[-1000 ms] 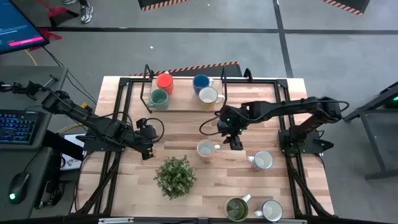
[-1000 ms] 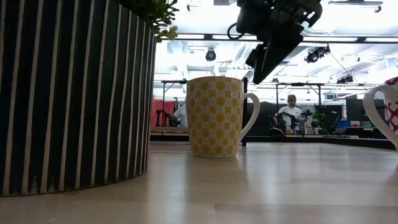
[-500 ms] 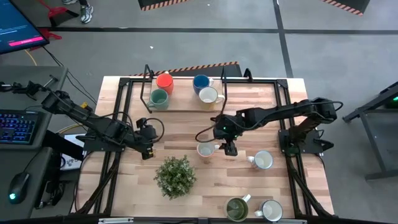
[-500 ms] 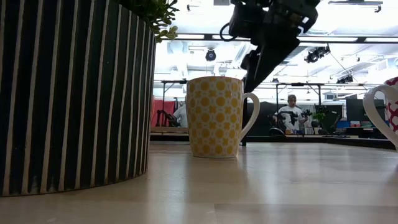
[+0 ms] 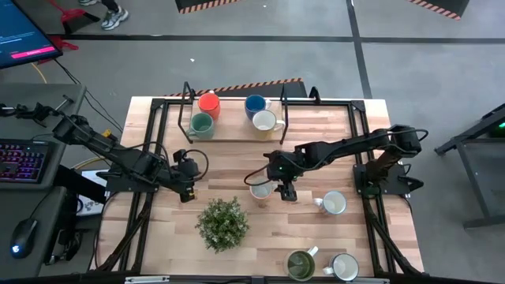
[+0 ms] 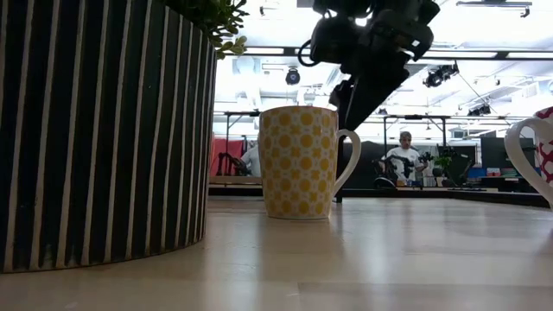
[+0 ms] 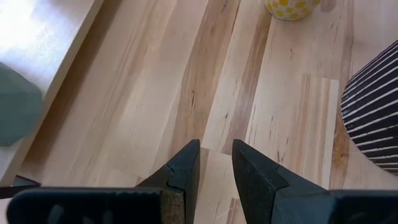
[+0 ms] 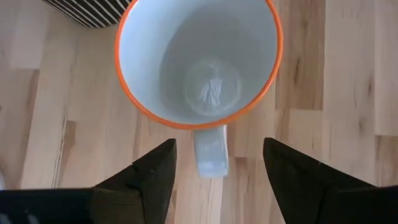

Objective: Place coffee mugs
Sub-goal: Put the yellow patterned mug on the shelf

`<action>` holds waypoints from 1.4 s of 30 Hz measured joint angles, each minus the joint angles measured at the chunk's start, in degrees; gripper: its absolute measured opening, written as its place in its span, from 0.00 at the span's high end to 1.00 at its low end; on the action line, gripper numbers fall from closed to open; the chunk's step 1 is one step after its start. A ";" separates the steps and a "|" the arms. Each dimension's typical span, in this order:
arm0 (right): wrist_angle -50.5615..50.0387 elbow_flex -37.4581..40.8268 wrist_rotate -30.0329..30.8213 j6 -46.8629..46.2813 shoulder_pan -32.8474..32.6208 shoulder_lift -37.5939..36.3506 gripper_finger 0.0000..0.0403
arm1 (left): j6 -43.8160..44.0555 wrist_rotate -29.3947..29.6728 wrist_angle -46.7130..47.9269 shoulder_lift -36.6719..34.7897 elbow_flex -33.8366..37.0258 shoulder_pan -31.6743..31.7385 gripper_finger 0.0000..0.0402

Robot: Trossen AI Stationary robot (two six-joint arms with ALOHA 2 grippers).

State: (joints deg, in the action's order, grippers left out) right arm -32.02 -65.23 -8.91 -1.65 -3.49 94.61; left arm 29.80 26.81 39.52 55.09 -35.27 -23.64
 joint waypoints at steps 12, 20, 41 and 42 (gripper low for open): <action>2.05 0.50 -0.13 -1.40 -0.64 0.10 0.45 | -0.04 -0.03 -0.02 0.01 0.00 0.00 0.80; 3.20 0.50 -0.23 -1.40 -1.57 3.31 0.45 | -0.04 -0.04 -0.16 0.02 0.00 0.00 0.80; 3.12 0.52 2.71 -2.42 -1.55 3.69 0.62 | -0.53 -0.06 -0.39 0.02 0.00 0.00 0.80; 3.09 0.52 2.67 -2.47 -1.55 3.69 0.65 | -1.02 -0.06 -0.39 0.00 0.00 0.00 0.80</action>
State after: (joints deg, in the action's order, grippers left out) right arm -28.92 -64.71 -6.24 -4.12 -5.04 98.30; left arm 28.78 26.75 39.13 55.09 -35.27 -23.64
